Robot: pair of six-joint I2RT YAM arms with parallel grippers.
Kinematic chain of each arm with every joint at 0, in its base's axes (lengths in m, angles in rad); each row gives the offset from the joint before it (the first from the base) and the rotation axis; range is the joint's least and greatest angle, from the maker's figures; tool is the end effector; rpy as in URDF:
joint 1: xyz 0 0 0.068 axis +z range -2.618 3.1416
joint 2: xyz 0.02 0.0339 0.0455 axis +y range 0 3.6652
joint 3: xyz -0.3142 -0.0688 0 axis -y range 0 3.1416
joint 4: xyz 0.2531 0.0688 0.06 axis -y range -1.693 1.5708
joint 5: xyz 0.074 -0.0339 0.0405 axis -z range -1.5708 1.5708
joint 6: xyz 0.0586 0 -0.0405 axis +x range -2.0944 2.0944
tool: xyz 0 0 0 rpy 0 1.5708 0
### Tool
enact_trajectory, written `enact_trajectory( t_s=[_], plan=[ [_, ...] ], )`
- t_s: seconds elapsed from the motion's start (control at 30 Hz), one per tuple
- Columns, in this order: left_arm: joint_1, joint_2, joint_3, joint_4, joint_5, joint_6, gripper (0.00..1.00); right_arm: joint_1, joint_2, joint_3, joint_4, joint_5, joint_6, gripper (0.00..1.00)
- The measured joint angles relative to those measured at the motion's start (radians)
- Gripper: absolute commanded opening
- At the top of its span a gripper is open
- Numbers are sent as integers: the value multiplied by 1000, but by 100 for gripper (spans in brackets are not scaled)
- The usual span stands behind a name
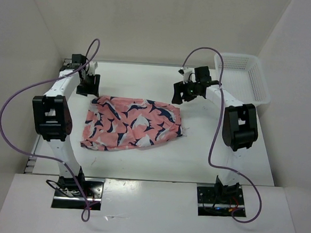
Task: Fold and stack the shorts
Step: Fold the shorts
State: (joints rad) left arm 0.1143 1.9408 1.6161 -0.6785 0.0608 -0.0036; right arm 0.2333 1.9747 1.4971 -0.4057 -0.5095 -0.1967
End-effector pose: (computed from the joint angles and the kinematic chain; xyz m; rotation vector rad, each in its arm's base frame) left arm 0.4612 0.0494 0.2708 -0.1287 2.5683 -0.0366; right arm 0.4558 0.1377 0.2426 -0.7284 2.2900 0.6386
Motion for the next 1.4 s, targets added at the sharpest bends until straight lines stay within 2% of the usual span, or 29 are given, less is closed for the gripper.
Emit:
enact_trajectory(
  t_s=[0.2, 0.33, 0.43, 0.47, 0.57, 0.63, 0.7, 0.8, 0.87, 1.1, 1.4],
  plan=[
    [6, -18, -19, -79, 58, 0, 66, 0, 0, 0, 0, -3, -4, 79],
    [14, -102, -63, -109, 60, 0, 65, 0, 1, 1, 0, -3, -8, 79],
    [28, -206, -160, -84, 30, 0, 65, 0, 1, 1, 0, -3, -23, 79],
    [34, -245, -203, -58, 25, 0, 68, 0, 1, 1, 0, -2, -32, 79],
    [60, -391, -385, 62, 28, 0, 73, 0, 1, 1, -3, -3, -49, 79],
    [71, -459, -481, 129, 31, 0, 73, 0, 1, 1, -5, -3, -59, 79],
    [65, -447, -492, 159, 34, 0, 73, 0, 0, 1, -5, -3, -66, 79],
    [52, -323, -415, 220, 51, 0, 75, 0, 0, 1, -6, -3, -83, 79],
    [34, -272, -416, 284, 56, 0, 75, 0, 0, 0, -6, -2, -94, 79],
    [-60, -261, -539, 412, 47, 0, 75, 0, 0, -4, -6, 2, -116, 79],
    [-87, -246, -556, 488, 0, 0, 73, 0, -3, -40, -6, 10, -123, 79]
  ],
)
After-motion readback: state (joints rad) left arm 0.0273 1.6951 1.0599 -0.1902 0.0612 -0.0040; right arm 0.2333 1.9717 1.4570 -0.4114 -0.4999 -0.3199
